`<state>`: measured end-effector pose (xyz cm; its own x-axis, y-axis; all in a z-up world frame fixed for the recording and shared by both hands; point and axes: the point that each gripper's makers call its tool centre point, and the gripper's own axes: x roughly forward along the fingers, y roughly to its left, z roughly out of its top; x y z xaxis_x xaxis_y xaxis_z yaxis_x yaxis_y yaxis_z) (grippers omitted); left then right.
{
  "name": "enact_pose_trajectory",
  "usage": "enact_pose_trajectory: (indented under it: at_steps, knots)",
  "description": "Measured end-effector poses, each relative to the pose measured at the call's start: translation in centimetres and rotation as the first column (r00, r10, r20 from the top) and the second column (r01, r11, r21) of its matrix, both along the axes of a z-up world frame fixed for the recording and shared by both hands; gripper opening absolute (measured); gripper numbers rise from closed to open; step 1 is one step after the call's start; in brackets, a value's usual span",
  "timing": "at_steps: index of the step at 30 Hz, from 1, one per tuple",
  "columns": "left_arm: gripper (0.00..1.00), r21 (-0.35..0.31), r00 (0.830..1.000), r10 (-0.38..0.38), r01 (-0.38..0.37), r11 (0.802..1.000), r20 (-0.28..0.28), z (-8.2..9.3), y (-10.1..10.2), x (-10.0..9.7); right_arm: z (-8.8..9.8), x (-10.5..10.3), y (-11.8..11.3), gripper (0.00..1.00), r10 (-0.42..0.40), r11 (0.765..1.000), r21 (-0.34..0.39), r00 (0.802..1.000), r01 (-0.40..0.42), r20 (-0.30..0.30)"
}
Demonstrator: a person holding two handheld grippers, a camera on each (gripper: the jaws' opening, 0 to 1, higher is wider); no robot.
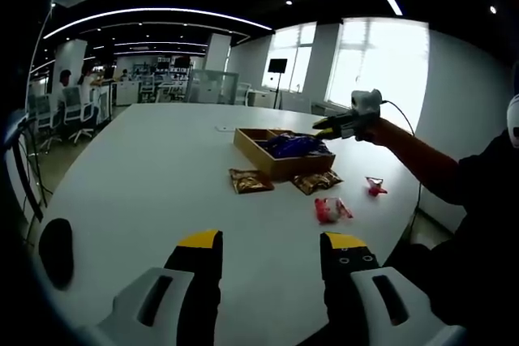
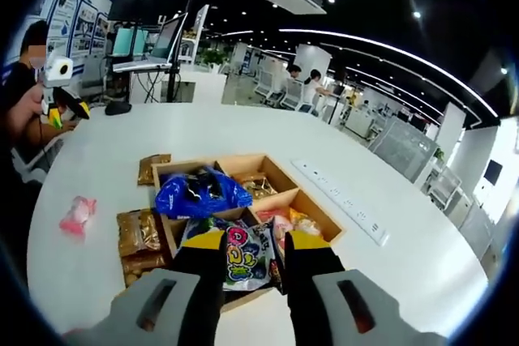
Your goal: Pick up the scattered marshmallows, QQ candies, Oreo cookies, and mixed nuts on the table and sort them into separate containers
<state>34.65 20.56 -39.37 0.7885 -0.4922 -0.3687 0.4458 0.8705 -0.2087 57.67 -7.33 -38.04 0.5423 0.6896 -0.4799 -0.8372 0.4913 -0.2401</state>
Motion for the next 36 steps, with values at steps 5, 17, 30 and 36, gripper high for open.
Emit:
enact_pose_trajectory:
  at_steps: [5, 17, 30, 36]
  knots:
    - [0.53, 0.001, 1.0, -0.006, 0.006, 1.0, -0.001, -0.1, -0.2, 0.0, 0.1, -0.8, -0.1, 0.25, 0.005, 1.0, -0.002, 1.0, -0.005, 0.006]
    - [0.53, 0.005, 1.0, 0.0, 0.0, 1.0, 0.0, 0.0, 0.1, -0.1, 1.0, -2.7, 0.0, 0.26, 0.019, 0.999, 0.027, 1.0, -0.019, 0.003]
    - [0.53, 0.009, 1.0, 0.003, -0.003, 1.0, 0.01, 0.4, 0.5, -0.4, 2.0, -4.3, -0.1, 0.28, 0.032, 0.991, 0.134, 0.998, -0.025, -0.048]
    - [0.53, 0.004, 1.0, -0.002, 0.002, 1.0, 0.026, 0.8, 0.3, -0.5, 1.9, -5.5, -1.0, 0.28, 0.036, 0.987, 0.156, 0.998, -0.027, -0.06]
